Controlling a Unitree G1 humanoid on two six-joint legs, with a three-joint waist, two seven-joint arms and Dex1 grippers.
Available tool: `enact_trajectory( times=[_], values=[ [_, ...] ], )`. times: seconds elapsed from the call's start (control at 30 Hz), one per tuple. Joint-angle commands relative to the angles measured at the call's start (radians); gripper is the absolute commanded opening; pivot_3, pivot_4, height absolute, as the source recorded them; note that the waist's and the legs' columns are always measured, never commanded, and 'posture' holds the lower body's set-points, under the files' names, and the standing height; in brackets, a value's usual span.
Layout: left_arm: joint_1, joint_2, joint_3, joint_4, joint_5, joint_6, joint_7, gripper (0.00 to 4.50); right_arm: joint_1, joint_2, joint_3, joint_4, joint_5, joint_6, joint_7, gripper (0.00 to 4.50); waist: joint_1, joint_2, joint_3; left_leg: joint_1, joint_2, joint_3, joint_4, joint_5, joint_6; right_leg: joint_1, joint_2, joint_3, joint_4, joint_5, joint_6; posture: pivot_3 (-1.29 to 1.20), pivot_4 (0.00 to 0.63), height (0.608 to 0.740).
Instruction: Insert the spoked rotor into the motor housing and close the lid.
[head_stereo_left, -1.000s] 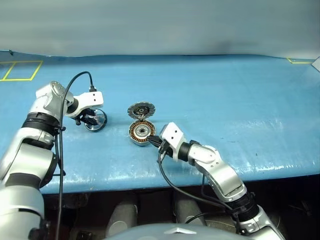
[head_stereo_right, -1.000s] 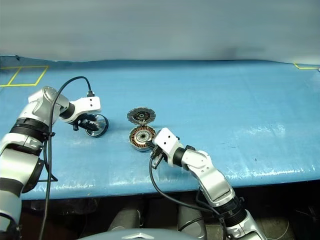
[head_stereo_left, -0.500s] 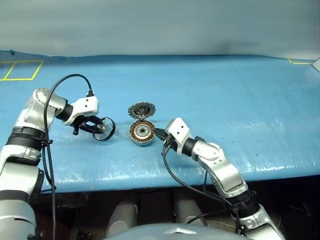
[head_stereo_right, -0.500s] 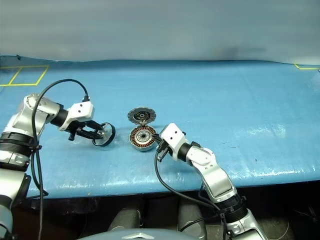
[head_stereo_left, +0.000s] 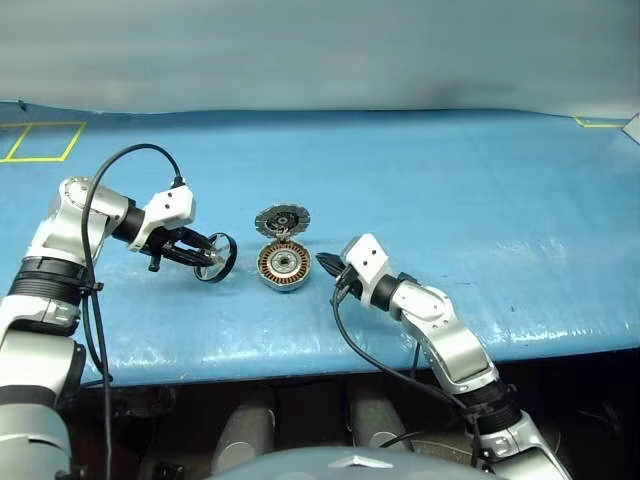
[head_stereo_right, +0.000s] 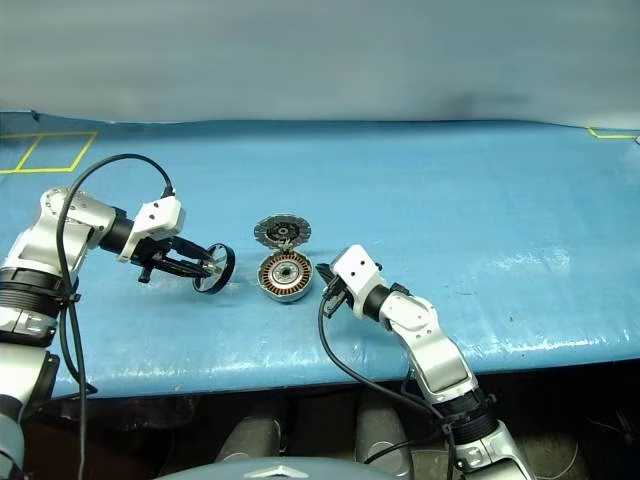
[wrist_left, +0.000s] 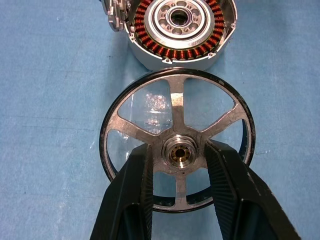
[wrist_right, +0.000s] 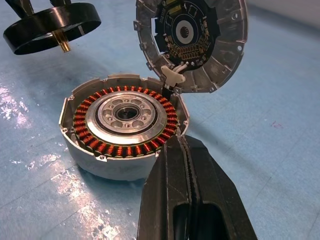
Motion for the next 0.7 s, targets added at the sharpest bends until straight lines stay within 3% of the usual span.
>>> enact_trajectory(
  times=[0.03,0.7],
  values=[
    [-0.038,-0.016,0.025,-0.064,-0.041,0.011,-0.006,1.27,0.007,-0.014,-0.021,-0.024,-0.012,-0.039,-0.002,0.00,0.001,0.000,0.000,0.000,0.000,0.000,0.000,0.000,0.000,0.000,0.000,0.000,0.000,0.000,0.000,0.00,0.150,0.740],
    [-0.081,-0.128,-0.021,-0.087,-0.041,-0.016,-0.009,1.27,0.054,-0.046,-0.059,0.016,0.001,-0.128,0.037,0.00,0.000,0.000,0.000,0.001,0.000,0.002,0.000,0.000,0.000,0.000,0.000,0.002,0.000,0.000,0.000,0.00,0.150,0.740]
  ],
)
